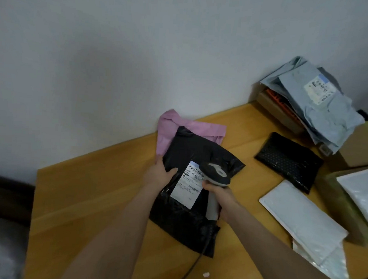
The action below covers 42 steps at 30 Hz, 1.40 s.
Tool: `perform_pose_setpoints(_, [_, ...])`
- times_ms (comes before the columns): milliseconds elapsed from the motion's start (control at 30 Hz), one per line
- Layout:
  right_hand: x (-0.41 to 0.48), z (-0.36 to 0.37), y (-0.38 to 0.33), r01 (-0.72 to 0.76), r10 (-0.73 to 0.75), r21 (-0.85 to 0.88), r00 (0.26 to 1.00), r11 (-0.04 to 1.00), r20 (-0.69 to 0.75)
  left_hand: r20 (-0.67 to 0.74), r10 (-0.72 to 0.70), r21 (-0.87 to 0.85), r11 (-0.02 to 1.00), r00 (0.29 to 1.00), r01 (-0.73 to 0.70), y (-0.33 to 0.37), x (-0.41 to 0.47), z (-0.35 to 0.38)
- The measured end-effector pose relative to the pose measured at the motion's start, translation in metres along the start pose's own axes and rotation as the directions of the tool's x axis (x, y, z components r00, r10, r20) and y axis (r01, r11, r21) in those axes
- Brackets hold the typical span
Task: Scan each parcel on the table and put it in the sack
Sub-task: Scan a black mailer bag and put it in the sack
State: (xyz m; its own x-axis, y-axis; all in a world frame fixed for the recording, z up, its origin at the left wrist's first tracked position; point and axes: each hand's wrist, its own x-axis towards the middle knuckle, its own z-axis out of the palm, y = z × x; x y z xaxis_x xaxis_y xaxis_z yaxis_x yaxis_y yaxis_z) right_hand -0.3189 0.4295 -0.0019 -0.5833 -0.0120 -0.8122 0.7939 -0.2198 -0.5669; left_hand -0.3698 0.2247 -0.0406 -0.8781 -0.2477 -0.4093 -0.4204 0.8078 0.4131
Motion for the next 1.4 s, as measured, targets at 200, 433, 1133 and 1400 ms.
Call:
perform_pose_setpoints(200, [-0.011,0.001,-0.006,0.03,-0.03,0.012,1.0,0.999,-0.003,0.034,-0.11,-0.289,0.95,0.993,0.115,-0.006,0.004,-0.022])
perform_pose_setpoints(433, [-0.061,0.013,-0.012,0.194,-0.191,0.038,0.979,0.98,-0.072,0.087,-0.239,-0.661,0.712,0.967,0.236,-0.008,-0.031,-0.06])
perform_pose_setpoints(1133, [-0.281,-0.007,0.091,0.466,-0.455,-0.177,0.885,0.867,0.099,-0.068,-0.232,-0.89,0.454,0.97,0.046,-0.025,-0.273,-0.097])
perform_pose_setpoints(1400, [-0.306,-0.011,0.097,0.492,-0.478,-0.21,0.871,0.845,0.114,-0.098,-0.233,-0.889,0.457,0.967,0.02,-0.035,-0.298,-0.106])
